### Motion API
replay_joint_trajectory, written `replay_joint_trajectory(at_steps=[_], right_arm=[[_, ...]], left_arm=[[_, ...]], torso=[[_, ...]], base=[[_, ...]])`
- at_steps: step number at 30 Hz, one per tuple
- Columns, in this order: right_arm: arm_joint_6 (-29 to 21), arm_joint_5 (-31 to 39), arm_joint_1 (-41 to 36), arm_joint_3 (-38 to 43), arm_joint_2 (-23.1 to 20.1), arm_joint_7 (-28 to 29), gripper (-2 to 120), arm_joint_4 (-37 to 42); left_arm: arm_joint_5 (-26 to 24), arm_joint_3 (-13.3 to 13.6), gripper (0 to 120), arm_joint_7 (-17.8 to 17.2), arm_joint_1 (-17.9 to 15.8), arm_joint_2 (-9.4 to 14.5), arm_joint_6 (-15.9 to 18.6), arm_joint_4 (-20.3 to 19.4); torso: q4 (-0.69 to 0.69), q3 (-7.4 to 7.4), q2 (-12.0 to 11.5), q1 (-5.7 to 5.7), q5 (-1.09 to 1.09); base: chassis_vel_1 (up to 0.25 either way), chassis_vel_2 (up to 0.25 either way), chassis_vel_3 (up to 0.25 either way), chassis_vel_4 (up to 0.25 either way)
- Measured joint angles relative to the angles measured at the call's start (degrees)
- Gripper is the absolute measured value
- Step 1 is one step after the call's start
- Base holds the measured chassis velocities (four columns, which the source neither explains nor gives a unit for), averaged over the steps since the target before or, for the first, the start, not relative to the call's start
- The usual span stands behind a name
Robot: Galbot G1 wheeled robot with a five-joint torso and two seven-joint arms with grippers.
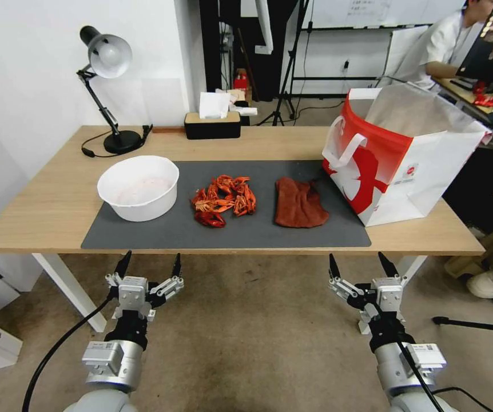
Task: Sweep shrimp from table into container with towel, then put container into takeout bag.
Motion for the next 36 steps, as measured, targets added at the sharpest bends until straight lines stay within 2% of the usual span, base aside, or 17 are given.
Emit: replay_joint_trajectory(at_steps=[26, 28, 29, 31, 34, 35, 36], right_arm=[[0.0, 0.0, 0.0, 0.0, 0.0, 0.0, 100, 0.0], [-0.9, 0.9, 1.0, 0.1, -0.2, -1.0, 100, -0.4], [-0.9, 0.9, 1.0, 0.1, -0.2, -1.0, 100, -0.4], [-5.7, 3.9, 4.7, 0.9, -1.0, -4.6, 100, -2.2], [-8.4, 5.8, 6.7, 1.3, -1.5, -6.7, 100, -3.2], [-12.2, 8.1, 9.6, 1.8, -2.2, -9.5, 100, -4.4], [-13.4, 9.6, 10.5, 2.5, -2.6, -10.4, 100, -4.5]], left_arm=[[-0.1, 0.0, 100, 0.0, -0.1, 0.0, 0.0, 0.0], [-3.1, -1.8, 100, 0.6, -2.6, 1.4, 0.9, 1.7], [-3.1, -1.8, 100, 0.6, -2.6, 1.4, 0.9, 1.7], [-8.1, -4.7, 100, 1.7, -7.0, 3.7, 2.7, 4.8], [-9.5, -5.8, 100, 2.0, -8.7, 4.6, 3.2, 5.8], [-11.4, -6.7, 100, 2.4, -10.5, 5.4, 3.5, 6.8], [-13.9, -8.4, 100, 2.7, -12.2, 6.4, 4.1, 8.4]], torso=[[0.0, 0.0, 0.0, 0.0, 0.0], [-0.01, 0.0, 0.0, -0.01, -0.01], [-0.01, 0.0, 0.0, -0.01, -0.01], [-0.01, 0.0, 0.0, 0.0, 0.01], [-0.02, 0.0, 0.0, 0.0, -0.01], [0.04, 0.01, 0.0, 0.02, 0.0], [-0.01, 0.02, 0.0, 0.01, 0.06]], base=[[0.0, 0.0, 0.0, 0.0], [0.0, 0.0, 0.0, 0.0], [0.0, 0.0, 0.0, 0.0], [0.0, 0.0, 0.0, 0.0], [0.0, 0.0, 0.0, 0.0], [0.0, 0.0, 0.0, 0.0], [0.0, 0.0, 0.0, 0.0]])
